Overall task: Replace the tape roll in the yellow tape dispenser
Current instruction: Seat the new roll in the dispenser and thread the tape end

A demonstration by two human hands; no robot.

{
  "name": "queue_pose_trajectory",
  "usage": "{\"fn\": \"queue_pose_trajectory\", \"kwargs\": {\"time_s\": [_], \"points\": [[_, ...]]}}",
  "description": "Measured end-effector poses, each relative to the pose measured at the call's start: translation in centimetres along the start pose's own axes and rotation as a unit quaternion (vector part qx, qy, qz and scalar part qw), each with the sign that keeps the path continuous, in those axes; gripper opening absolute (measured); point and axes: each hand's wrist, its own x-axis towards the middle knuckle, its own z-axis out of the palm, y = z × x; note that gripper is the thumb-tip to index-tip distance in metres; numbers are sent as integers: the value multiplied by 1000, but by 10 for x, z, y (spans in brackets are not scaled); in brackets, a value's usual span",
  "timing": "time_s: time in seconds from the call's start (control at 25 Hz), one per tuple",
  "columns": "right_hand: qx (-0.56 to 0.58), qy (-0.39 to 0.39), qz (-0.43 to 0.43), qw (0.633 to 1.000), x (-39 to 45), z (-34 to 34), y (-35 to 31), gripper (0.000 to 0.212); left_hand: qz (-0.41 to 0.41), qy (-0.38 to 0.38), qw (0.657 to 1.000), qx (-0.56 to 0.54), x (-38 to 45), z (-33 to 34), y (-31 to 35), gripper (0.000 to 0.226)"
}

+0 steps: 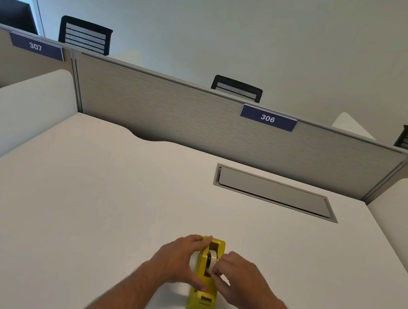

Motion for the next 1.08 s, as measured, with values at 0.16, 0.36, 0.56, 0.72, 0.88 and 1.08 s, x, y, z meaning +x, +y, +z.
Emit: {"fn": "queue_pose_trajectory", "kwargs": {"time_s": [0.16, 0.36, 0.56, 0.72, 0.88, 1.08], "points": [[-4, 12, -17, 1000, -5, 0, -6, 21, 1, 1, 1000, -1, 0, -1, 1, 123], [-15, 33, -36, 999, -11, -6, -15, 16, -3, 0, 1000, -4, 0, -3, 3, 123], [-32, 38, -45, 998, -21, -10, -23, 13, -8, -3, 1000, -3, 0, -3, 3, 124], [-38, 53, -60, 996, -26, -12, -25, 7, -15, -4, 1000, -6, 0, -2, 3, 125], [-43, 63, -71, 995, -31, -2, -28, 9, -13, -5, 1000, -11, -1, -3, 3, 124], [-100, 66, -88, 989, -34, 1, -26, 14, -18, -7, 1000, -7, -1, -4, 5, 125]]}}
